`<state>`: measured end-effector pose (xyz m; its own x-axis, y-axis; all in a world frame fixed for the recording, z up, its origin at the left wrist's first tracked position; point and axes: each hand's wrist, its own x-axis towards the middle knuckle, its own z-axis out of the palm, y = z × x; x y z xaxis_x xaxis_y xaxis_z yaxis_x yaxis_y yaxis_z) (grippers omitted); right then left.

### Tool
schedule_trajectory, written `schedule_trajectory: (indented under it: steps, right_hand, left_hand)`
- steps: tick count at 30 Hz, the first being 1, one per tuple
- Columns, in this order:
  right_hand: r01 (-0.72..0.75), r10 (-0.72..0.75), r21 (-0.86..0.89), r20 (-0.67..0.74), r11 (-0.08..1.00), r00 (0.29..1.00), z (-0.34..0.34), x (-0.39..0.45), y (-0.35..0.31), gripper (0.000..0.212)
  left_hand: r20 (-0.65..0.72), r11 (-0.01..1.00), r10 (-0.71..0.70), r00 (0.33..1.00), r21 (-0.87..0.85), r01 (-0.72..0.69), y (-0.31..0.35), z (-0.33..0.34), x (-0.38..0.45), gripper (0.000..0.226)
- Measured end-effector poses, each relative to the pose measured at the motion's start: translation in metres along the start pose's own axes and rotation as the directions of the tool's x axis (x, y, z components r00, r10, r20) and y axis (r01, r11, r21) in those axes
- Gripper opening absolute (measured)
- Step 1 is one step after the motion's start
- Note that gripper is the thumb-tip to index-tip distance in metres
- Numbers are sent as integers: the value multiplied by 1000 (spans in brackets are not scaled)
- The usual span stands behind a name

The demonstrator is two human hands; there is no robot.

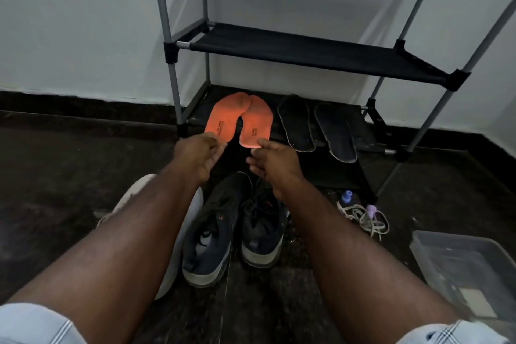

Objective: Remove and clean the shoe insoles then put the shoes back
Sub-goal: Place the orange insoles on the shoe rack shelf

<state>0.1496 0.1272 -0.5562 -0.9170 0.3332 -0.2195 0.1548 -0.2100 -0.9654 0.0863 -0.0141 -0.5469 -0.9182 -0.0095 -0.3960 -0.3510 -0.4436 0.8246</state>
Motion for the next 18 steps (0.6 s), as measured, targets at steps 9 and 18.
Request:
schedule_trajectory:
  steps: [9,18]
  right_hand:
    - [-89,84,36,117,995,990,2,6,-13,67]
    - [-48,83,-170,202,984,976,-8,-13,-7,85]
  left_hand:
    - [60,998,40,997,-61,-36,19,16,9,33]
    - [74,993,99,992,-76,-93,15,1,-10,42]
